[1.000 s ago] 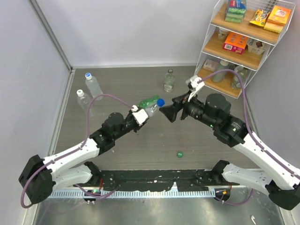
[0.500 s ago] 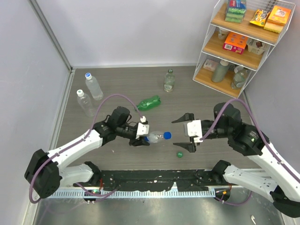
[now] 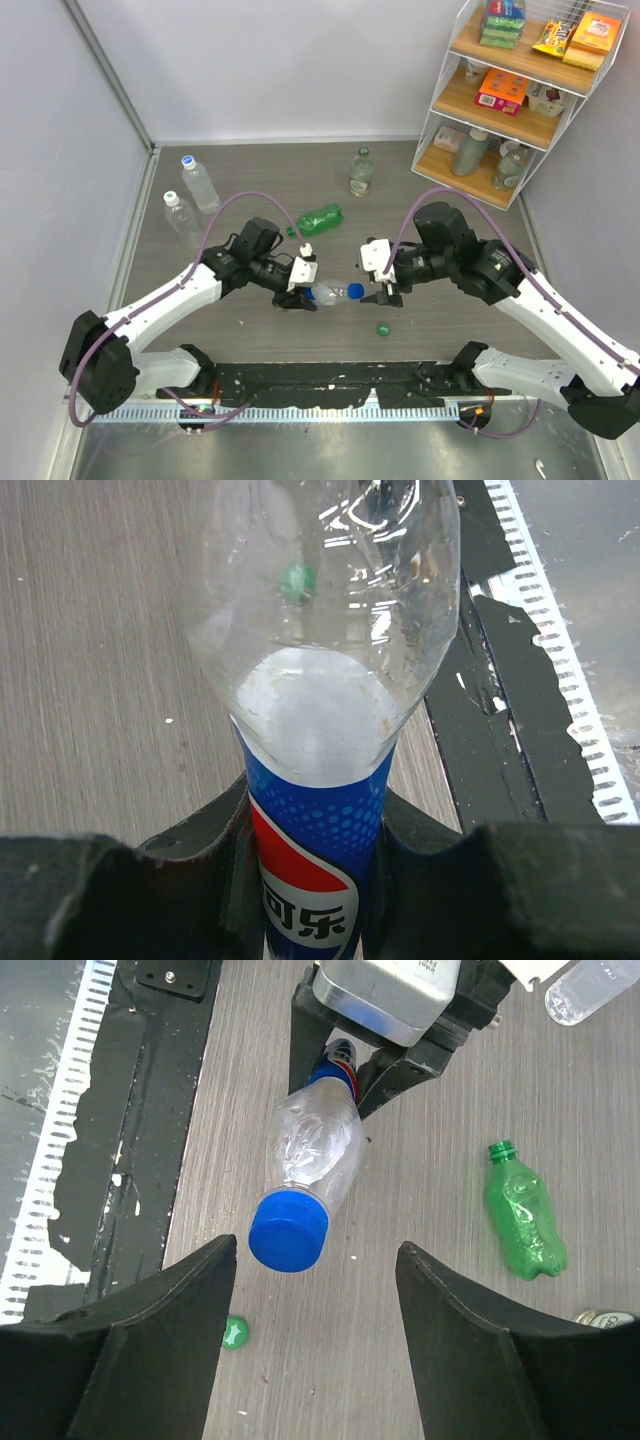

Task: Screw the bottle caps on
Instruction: Screw the bottle cap onto the plastic bottle.

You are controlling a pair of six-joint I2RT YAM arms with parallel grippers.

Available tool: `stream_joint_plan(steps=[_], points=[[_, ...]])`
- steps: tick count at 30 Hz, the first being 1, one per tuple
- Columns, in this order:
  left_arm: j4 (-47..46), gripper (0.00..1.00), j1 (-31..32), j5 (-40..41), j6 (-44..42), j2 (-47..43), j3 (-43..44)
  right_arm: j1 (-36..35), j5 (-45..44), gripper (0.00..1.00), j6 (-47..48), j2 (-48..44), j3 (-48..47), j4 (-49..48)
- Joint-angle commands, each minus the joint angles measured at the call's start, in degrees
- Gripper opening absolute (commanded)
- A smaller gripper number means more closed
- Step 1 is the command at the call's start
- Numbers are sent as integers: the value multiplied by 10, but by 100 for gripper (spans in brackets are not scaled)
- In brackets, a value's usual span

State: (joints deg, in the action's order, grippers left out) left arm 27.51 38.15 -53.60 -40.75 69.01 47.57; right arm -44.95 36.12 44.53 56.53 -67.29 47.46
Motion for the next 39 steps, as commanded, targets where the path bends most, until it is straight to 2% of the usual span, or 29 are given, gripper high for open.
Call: stream_joint_plan(steps=[1, 8, 15, 21, 22, 24, 27, 33, 36, 39], points=[[-1, 2, -3, -17, 7, 0, 20, -1, -3, 68, -30, -3, -24, -18], [-29, 1, -2, 0, 46, -5, 23, -2, 18, 64, -45, 18, -30, 9], [-34, 1, -3, 7, 72, -6, 30, -2, 7, 57, -72, 22, -27, -11], [-44, 1, -3, 10, 80, -12, 27, -2, -17, 35, -91, 32, -32, -14], [-48, 1, -3, 16, 84, -13, 26, -2, -22, 26, -94, 37, -34, -14], [-88, 1, -2, 44, 125, -20, 20, -2, -35, 13, -104, 43, -38, -14], [-152, 0, -2, 110, 176, -39, 3, -1, -65, 1, -138, 46, -36, -31], [-271, 0, 6, 230, 241, -89, -31, -1, -140, 1, -270, 46, -22, -100], [-328, 0, 26, 262, 248, -127, -61, 1, -209, 1, -382, 46, -22, -119], [-398, 0, 55, 302, 253, -158, -99, 7, -215, 1, -445, 55, -30, -127]])
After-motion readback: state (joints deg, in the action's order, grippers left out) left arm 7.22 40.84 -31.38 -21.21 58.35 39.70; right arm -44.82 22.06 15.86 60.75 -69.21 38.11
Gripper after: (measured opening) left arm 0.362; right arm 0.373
